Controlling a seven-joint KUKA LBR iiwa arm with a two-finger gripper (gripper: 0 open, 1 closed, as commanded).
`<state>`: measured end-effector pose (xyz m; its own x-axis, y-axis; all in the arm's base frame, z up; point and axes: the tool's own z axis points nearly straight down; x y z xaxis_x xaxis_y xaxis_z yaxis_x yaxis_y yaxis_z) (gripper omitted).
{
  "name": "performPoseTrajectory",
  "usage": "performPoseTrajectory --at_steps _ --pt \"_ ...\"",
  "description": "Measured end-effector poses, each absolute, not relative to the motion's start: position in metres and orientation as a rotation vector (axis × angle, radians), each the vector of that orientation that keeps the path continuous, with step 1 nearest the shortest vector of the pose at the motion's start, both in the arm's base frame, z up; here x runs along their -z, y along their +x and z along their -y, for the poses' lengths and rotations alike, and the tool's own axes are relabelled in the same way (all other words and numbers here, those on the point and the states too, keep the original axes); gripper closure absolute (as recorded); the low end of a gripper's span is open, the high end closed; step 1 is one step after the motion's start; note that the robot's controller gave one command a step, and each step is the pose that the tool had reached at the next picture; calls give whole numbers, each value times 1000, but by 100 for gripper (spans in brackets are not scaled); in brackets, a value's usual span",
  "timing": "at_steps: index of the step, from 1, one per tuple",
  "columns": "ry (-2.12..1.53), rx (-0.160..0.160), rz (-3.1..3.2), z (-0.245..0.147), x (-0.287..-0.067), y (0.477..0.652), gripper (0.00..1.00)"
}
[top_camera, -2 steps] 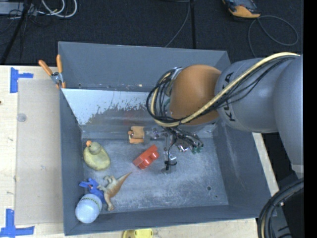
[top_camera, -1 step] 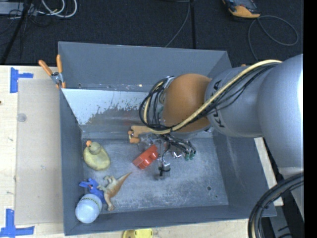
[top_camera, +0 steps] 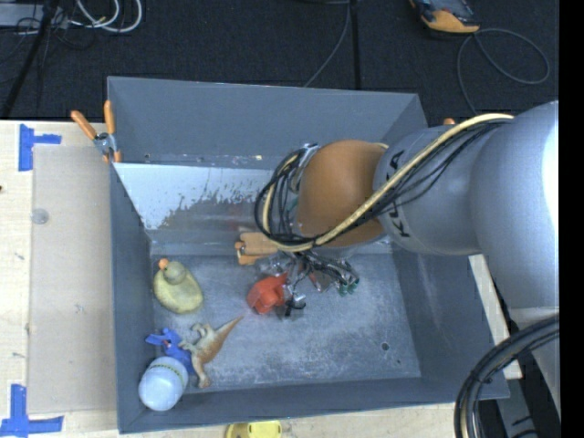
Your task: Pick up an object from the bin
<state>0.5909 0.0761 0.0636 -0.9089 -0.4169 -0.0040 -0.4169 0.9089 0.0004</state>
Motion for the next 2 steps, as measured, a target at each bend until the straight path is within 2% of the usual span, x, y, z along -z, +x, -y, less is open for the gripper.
performPoseTrajectory --at_steps 2 --pt "-683 -2 -3061 -76 -68 590 100"
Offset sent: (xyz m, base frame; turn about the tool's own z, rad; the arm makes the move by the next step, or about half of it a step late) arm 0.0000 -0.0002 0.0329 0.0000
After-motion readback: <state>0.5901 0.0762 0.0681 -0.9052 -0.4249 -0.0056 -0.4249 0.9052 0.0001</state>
